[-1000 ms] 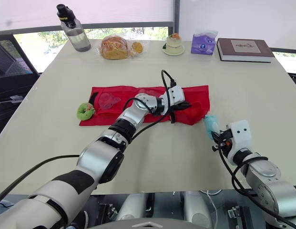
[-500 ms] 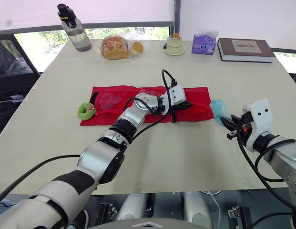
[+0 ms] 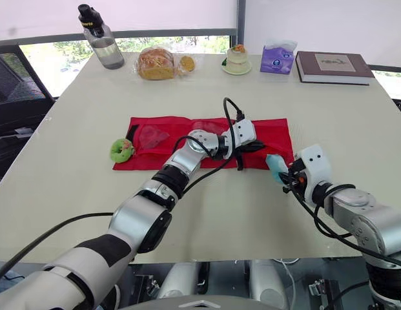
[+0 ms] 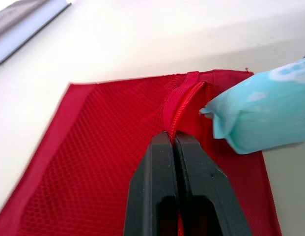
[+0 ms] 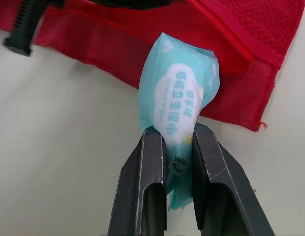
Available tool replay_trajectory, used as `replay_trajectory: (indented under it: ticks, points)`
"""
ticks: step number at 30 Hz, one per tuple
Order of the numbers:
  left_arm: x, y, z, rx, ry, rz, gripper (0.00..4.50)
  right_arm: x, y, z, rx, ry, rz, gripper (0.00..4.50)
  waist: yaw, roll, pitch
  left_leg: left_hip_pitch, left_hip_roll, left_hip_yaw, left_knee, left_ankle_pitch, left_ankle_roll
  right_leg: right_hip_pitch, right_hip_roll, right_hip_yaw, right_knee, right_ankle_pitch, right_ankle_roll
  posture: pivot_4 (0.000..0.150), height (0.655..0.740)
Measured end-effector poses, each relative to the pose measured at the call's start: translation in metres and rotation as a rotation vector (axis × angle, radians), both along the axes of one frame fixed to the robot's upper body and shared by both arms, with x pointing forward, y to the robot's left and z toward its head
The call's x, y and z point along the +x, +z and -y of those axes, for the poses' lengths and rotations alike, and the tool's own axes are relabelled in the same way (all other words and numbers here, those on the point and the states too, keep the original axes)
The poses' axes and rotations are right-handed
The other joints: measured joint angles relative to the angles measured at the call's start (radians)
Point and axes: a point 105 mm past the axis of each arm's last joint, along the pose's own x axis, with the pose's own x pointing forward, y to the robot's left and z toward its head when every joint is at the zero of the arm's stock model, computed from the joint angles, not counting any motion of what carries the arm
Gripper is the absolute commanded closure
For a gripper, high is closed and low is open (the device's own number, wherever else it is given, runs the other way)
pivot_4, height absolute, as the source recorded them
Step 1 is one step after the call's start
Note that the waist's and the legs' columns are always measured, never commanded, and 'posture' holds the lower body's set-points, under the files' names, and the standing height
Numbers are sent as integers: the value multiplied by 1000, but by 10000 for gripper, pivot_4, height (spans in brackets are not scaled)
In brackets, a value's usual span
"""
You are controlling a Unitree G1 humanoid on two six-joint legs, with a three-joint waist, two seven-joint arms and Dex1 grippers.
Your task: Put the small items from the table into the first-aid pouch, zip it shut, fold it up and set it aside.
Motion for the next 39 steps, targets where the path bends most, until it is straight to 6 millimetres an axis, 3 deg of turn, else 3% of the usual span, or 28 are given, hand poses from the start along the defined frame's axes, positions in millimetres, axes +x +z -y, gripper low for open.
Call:
replay_trajectory:
  ticks: [6,14,20,24,29,32,35,36,39]
  points:
    - [-9,3,8,-39,-22,-6,45000,29,4,-5,78,-134,47,44006,1,0,0,0,1,0,0,0,0,0,0,0,1,0,0,1500,7400]
    - [-21,0,16,-42,-53,-16,45000,55,8,-10,162,-298,104,44006,2,1,0,0,0,0,0,0,0,0,0,0,0,0,0,1500,7400]
    - [-19,1,16,-56,-30,-23,45000,51,-2,-12,121,-298,111,16684,2,1,0,0,0,0,0,0,0,0,0,0,0,0,0,1500,7400]
    - [-15,6,21,-62,-17,-20,45000,38,-1,-21,108,-212,123,16684,1,1,0,0,0,0,0,0,0,0,0,0,0,0,0,1500,7400]
    - [-11,7,23,-63,-5,-29,45000,29,10,-14,61,-188,170,16684,-1,1,0,1,1,0,0,0,0,0,1,0,0,-1,1,1500,7400]
    - [-11,4,23,-64,-3,-42,45000,20,5,-14,47,-177,150,25577,0,1,0,0,1,0,-1,0,0,0,1,0,0,-1,1,1500,7400]
    - [-11,5,24,-69,-3,-44,45000,17,1,-14,46,-179,133,40859,0,1,0,0,0,0,-1,0,0,0,0,0,0,-1,1,1500,7400]
    - [-11,5,24,-69,-4,-44,45000,17,1,-15,48,-180,133,43171,0,1,0,0,0,0,-1,0,0,0,0,0,0,-1,1,1500,7400]
    - [-11,5,24,-70,-7,-45,45000,19,0,-17,60,-189,131,43171,0,1,0,1,0,0,-1,0,0,0,1,0,0,-1,1,1500,7400]
